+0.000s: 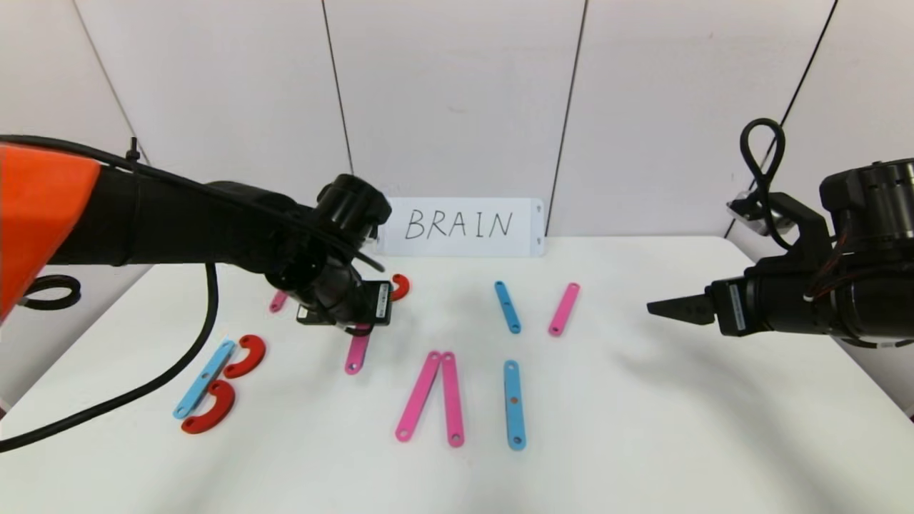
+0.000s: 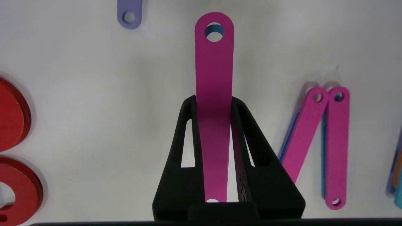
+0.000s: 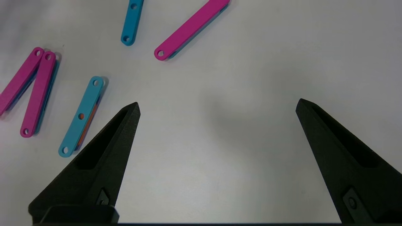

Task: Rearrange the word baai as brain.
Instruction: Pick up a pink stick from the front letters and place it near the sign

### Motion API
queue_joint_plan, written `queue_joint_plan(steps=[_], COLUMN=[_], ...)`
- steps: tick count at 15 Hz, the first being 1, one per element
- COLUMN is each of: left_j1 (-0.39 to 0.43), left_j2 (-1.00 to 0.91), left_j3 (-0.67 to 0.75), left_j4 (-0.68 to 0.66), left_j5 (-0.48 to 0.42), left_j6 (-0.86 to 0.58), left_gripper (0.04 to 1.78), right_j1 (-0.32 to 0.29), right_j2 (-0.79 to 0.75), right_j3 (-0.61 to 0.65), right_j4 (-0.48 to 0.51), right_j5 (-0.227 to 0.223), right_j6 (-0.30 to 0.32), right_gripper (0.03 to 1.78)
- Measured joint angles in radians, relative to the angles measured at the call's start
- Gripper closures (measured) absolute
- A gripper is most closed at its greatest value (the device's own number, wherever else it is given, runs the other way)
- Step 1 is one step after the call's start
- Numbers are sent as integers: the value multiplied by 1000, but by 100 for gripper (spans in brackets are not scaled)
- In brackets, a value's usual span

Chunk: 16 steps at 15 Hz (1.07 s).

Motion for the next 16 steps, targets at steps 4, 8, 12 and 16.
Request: queue_joint_plan(steps=[4,8,12,16], left_j1=[-44,-70,-96,-113], left_j2=[91,231,341,409], left_j3=[-231,-417,-488,-493], left_j4=[54,61,-46,-184], left_j5=[1,6,12,12], left_j6=[4,3,-2,-4], left_gripper=[152,152,152,152], right_j1=[0,0,1,3], right_j2=[-8,-19,-24,-31], right_j3=[1,1,8,13], right_j4=[0,0,0,0], right_j5=[-2,0,-2,-2], right_j6=[0,0,-2,-2], right_gripper=[7,7,7,7])
